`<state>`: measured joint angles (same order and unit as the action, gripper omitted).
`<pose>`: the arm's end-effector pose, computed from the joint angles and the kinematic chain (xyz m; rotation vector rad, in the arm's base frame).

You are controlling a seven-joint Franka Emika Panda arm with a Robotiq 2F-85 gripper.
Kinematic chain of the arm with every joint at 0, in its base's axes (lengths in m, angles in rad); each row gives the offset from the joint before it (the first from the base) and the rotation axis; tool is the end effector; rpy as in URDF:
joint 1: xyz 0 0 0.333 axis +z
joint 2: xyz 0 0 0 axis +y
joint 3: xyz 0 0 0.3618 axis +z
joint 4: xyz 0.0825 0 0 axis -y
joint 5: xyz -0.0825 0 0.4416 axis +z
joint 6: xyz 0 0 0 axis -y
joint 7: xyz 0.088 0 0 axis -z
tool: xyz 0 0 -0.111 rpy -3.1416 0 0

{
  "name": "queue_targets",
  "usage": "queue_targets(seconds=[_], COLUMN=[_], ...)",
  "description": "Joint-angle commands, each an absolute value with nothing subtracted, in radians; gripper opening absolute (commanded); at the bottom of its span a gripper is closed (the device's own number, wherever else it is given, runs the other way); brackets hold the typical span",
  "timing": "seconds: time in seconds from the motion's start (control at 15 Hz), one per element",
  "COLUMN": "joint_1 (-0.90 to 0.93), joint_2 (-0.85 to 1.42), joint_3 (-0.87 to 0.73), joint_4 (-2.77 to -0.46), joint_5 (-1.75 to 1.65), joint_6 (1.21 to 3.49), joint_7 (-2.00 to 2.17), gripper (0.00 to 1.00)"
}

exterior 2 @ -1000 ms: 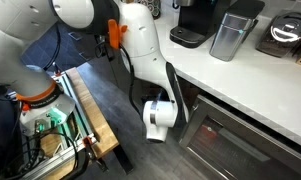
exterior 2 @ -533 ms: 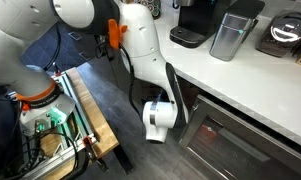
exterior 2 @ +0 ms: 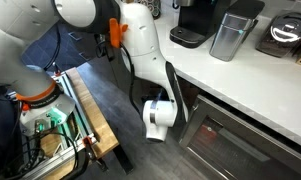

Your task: Open the top drawer

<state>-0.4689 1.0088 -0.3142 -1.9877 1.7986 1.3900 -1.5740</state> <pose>0.4494 -0.3029 -0.0382 -1.5988 0.5027 -0.8056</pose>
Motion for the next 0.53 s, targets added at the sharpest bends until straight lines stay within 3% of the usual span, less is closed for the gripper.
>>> queue_targets(seconds=[0.0,0.47], joint_1=[-0.448,-0.434], joint_2=[1.014,1.009], joint_3=[-0.325,-0.33], joint_4=[-1.996,-2.005], joint_5=[1.834,1.85], joint_6=[1.399,1.412], joint_7=[-1.579,-1.585], gripper=[0.55,0.48])
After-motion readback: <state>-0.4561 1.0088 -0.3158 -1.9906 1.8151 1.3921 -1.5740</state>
